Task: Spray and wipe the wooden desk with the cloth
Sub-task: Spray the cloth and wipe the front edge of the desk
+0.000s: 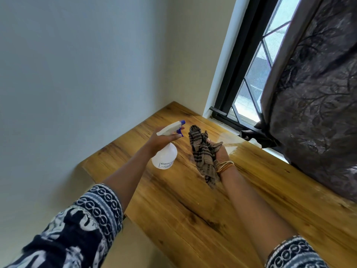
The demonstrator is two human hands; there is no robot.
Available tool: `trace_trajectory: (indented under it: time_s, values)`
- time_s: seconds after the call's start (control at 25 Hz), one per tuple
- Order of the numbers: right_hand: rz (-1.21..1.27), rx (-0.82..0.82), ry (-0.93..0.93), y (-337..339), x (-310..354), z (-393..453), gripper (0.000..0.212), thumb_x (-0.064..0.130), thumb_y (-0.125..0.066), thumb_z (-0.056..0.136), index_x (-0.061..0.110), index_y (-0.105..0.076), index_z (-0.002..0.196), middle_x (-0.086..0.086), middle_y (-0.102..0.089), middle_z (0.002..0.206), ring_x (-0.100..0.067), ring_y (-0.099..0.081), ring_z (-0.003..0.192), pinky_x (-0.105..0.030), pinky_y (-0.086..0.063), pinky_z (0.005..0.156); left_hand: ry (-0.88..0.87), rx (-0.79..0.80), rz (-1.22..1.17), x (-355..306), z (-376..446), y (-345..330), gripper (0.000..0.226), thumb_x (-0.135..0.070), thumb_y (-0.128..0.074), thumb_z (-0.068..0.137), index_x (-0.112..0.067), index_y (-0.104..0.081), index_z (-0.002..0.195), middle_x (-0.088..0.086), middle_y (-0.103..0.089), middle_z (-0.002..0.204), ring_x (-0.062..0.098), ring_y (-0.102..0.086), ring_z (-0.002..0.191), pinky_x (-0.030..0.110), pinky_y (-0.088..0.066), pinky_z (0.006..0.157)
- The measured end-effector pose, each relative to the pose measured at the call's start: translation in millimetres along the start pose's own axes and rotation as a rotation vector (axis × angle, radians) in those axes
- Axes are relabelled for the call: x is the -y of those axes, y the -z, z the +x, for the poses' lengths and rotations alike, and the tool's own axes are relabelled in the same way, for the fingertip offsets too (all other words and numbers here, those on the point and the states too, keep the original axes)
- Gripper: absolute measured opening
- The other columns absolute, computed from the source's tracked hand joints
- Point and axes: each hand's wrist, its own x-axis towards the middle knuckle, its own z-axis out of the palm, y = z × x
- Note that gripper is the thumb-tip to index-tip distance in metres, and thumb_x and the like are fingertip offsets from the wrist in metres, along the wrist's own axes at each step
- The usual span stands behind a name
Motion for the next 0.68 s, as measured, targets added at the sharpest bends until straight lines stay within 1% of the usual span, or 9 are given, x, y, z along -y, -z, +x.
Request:
trace_trajectory:
  time_s: [0.08,0.12,0.24,0.28,0.36,0.44,0.48,0.56,0.68]
  values:
    - [0.037,-0.004,-0.002,-0.9,-2.8,0.6,0.031,0.017,-0.036,0.103,0.002,-0.063,0.098,-0.012,-0.072,0.075,-0.023,-0.069,0.060,-0.027,-0.058,0.055,-0.009,0.006,0.061,4.4,0.4,5.7,0.035,-0.020,-0.071,0.087,-0.020,-0.066,0.121,0.002,-0.068,0.120,0.022,-0.061,0.111,0.038,-0.045,0.096]
    - [0.036,-0.016,0.013,-1.0,-5.6,1.3,0.034,0.016,-0.037,0.103,0.003,-0.066,0.095,-0.011,-0.072,0.075,-0.021,-0.069,0.060,-0.026,-0.058,0.055,-0.004,-0.003,0.081,7.6,-1.5,8.3,0.034,-0.022,-0.073,0.085,-0.022,-0.067,0.119,0.004,-0.068,0.118,0.022,-0.062,0.109,0.038,-0.047,0.093]
    - [0.027,-0.047,0.061,-7.2,-18.9,-0.8,0.051,0.014,-0.037,0.103,0.005,-0.077,0.074,-0.010,-0.073,0.071,-0.020,-0.070,0.057,-0.025,-0.057,0.051,0.024,-0.027,0.141,16.7,-11.0,17.9,0.026,-0.028,-0.083,0.075,-0.025,-0.068,0.097,0.001,-0.071,0.091,0.015,-0.065,0.085,0.029,-0.050,0.073]
    - [0.046,-0.053,0.066,-9.8,-25.5,-2.6,0.051,0.013,-0.037,0.103,0.005,-0.077,0.072,-0.010,-0.073,0.070,-0.019,-0.070,0.057,-0.024,-0.057,0.051,0.023,-0.017,0.193,20.6,-15.6,21.4,0.032,-0.028,-0.085,0.072,-0.024,-0.067,0.098,-0.003,-0.070,0.090,0.013,-0.065,0.084,0.026,-0.051,0.071]
    - [0.146,-0.050,0.052,-12.7,-40.6,-8.6,0.045,0.015,-0.037,0.103,0.002,-0.074,0.080,-0.010,-0.071,0.070,-0.020,-0.068,0.055,-0.024,-0.057,0.052,0.015,0.027,0.276,31.0,-26.0,31.6,0.054,-0.029,-0.086,0.070,-0.021,-0.062,0.117,-0.006,-0.064,0.110,0.013,-0.060,0.102,0.025,-0.050,0.081]
    - [0.262,-0.081,0.070,-15.7,-59.2,-17.9,0.046,0.016,-0.034,0.104,0.000,-0.070,0.079,-0.010,-0.068,0.063,-0.018,-0.064,0.048,-0.020,-0.053,0.047,0.045,-0.017,0.320,45.1,-40.6,46.9,0.073,-0.034,-0.084,0.072,-0.021,-0.052,0.136,-0.006,-0.053,0.130,0.013,-0.049,0.123,0.028,-0.044,0.094]
    - [0.290,-0.138,0.105,-16.7,-71.2,-22.1,0.047,0.016,-0.032,0.104,0.000,-0.068,0.078,-0.008,-0.066,0.058,-0.017,-0.061,0.043,-0.019,-0.050,0.043,0.068,-0.070,0.360,54.3,-49.0,57.0,0.074,-0.037,-0.081,0.075,-0.020,-0.048,0.140,-0.003,-0.051,0.138,0.014,-0.046,0.128,0.031,-0.041,0.099]
    - [0.332,-0.234,0.182,-18.5,-101.6,-36.8,0.038,0.014,-0.031,0.102,0.002,-0.061,0.082,-0.006,-0.062,0.051,-0.016,-0.057,0.038,-0.018,-0.048,0.039,0.071,-0.141,0.467,74.4,-66.0,83.3,0.061,-0.038,-0.071,0.085,-0.016,-0.050,0.138,0.003,-0.051,0.143,0.019,-0.047,0.130,0.030,-0.038,0.099]
    - [0.402,-0.211,0.183,-24.0,-155.9,-61.0,0.021,0.014,-0.039,0.091,0.006,-0.058,0.089,-0.007,-0.062,0.058,-0.019,-0.057,0.048,-0.025,-0.053,0.045,0.024,-0.091,0.576,98.9,-97.0,125.2,0.044,-0.032,-0.062,0.093,-0.012,-0.057,0.132,0.008,-0.058,0.135,0.026,-0.051,0.126,0.035,-0.039,0.103]
